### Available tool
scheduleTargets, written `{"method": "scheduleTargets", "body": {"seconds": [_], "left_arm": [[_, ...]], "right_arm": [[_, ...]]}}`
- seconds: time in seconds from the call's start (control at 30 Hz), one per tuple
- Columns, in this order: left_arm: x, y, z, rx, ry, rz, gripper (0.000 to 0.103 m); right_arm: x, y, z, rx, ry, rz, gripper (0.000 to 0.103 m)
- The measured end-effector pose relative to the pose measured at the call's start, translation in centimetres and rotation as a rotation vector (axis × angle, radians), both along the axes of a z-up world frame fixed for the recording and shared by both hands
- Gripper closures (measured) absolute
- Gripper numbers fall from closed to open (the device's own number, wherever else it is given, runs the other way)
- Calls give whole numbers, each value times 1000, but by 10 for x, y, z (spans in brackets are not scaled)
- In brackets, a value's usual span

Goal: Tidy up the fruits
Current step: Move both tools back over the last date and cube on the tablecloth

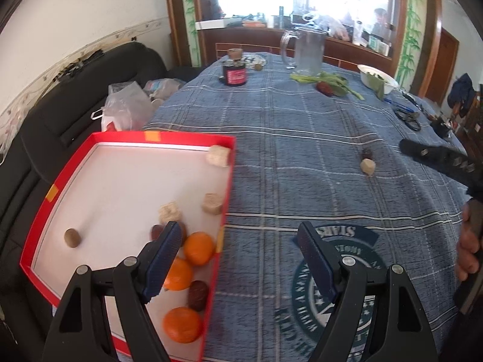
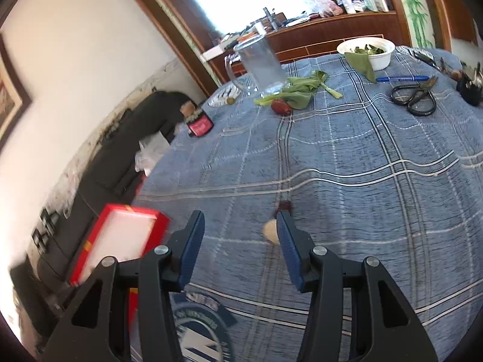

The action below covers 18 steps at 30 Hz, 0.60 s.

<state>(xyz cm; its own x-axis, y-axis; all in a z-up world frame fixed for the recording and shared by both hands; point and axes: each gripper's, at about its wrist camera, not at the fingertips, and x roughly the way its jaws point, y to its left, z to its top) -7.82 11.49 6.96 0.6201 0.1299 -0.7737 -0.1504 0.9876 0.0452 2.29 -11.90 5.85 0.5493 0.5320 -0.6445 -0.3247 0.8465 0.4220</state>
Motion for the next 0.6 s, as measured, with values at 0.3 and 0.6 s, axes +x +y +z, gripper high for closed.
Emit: {"method": "scheduleTargets", "body": {"seconds": [0.3, 0.6], "left_arm": [[16, -31, 2, 24, -15, -93, 24], [14, -12, -8, -20, 0, -45, 23]], "right_arm": [[17, -14, -26, -99, 48, -86, 52], [17, 32, -39, -227, 4, 10, 54]]}}
